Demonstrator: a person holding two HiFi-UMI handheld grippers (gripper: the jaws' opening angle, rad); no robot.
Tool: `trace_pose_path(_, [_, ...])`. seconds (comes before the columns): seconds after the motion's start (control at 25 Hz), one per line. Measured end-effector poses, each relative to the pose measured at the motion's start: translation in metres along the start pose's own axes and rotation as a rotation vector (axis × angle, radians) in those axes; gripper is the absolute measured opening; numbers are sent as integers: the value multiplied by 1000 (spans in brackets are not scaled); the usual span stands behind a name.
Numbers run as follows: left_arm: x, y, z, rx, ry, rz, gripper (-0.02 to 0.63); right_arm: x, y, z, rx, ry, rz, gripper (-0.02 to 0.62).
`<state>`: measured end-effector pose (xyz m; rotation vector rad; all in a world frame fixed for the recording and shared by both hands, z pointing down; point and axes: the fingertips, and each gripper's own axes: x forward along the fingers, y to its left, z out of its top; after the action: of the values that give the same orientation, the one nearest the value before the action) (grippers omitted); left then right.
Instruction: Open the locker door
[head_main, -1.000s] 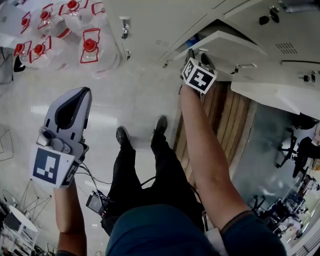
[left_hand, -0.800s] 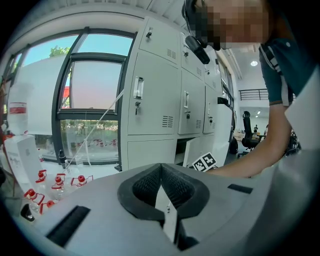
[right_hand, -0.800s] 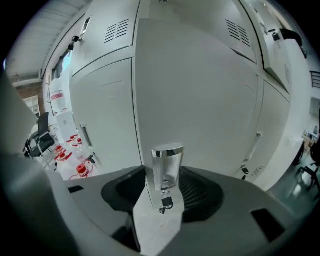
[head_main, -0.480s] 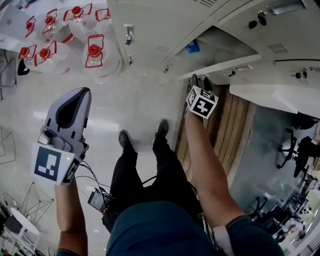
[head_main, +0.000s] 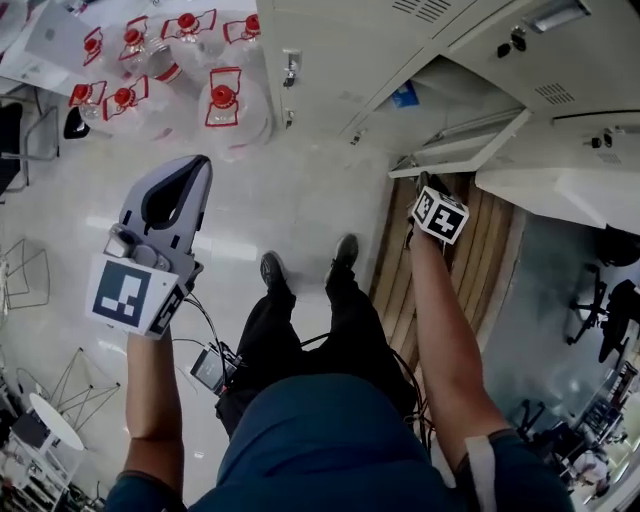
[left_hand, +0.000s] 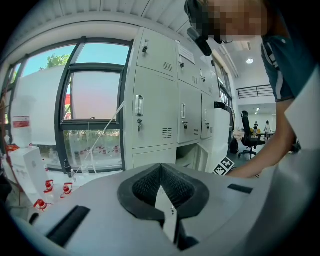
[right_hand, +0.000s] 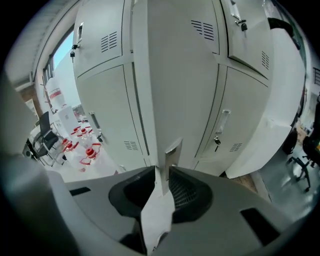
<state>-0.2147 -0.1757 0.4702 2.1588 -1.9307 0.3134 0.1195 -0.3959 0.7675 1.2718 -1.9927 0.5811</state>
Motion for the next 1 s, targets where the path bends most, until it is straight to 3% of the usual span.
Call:
trace_pose_path(0.2, [-32, 3, 8, 36, 18, 13, 17, -34, -2, 0, -37, -4, 47, 76])
trace_pose_path(0.56, [-94, 14, 45, 57, -24, 56, 17, -135, 9, 31, -95, -106, 98, 67])
trace_pose_path(1.0, [-152, 6, 107, 100, -98, 83, 17, -289, 62, 127, -168, -357, 318, 64])
